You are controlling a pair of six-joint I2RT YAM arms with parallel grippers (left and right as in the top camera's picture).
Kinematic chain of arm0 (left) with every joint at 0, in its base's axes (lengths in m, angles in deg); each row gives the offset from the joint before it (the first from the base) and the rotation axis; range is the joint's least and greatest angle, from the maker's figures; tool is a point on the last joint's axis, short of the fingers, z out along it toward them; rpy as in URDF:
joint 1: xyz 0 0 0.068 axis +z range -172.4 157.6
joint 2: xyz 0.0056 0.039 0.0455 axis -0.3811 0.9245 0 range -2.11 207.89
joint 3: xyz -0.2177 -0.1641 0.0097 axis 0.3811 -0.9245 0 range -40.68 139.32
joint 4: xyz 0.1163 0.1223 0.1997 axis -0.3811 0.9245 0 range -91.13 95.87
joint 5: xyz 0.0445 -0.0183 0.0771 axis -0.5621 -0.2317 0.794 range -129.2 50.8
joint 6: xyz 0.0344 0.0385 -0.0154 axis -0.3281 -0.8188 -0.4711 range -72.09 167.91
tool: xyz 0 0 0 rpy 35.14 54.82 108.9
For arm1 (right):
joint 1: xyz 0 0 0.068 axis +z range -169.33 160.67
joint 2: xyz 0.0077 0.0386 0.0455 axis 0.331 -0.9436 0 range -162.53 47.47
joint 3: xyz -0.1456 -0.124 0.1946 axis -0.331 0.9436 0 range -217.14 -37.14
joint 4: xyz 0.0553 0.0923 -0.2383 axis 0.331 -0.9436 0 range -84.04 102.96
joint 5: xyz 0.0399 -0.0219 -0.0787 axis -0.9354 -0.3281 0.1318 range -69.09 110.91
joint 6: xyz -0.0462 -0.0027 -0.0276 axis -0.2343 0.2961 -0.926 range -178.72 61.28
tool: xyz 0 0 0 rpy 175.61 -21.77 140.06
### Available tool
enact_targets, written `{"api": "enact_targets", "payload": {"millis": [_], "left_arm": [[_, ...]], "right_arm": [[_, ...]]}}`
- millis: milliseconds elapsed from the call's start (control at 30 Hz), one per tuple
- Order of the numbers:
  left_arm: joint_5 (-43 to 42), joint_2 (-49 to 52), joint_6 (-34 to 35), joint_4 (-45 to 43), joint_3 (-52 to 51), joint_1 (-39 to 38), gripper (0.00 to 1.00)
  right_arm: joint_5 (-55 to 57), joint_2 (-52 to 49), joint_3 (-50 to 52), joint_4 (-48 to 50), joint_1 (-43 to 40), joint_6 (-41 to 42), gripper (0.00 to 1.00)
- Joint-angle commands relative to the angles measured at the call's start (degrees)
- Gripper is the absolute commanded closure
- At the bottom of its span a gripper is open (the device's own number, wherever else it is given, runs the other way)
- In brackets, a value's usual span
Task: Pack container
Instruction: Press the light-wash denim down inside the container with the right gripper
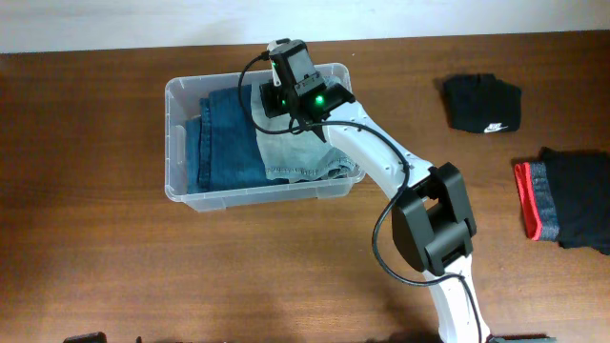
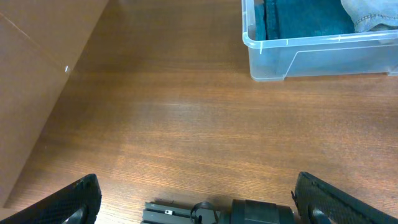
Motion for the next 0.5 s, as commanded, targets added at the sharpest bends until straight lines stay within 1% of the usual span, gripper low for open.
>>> {"api": "enact_targets", "payload": {"millis": [0,200,467], "left_arm": [[0.98,-0.11,-0.04,0.0,-0.13,-0.28,0.01],[0.98,-0.11,-0.04,0.0,-0.13,-0.28,0.01],[0.98,-0.11,-0.04,0.0,-0.13,-0.28,0.01]], "right_arm": [[2.1,-2.23,-0.42,-1.31,-0.44,0.28,0.96],[6.99,-2.27,-0.44,-3.1,-0.52,0.26,0.96],[7.56,-1.09,-0.61,-1.11,-2.16,0.04,0.96]]}}
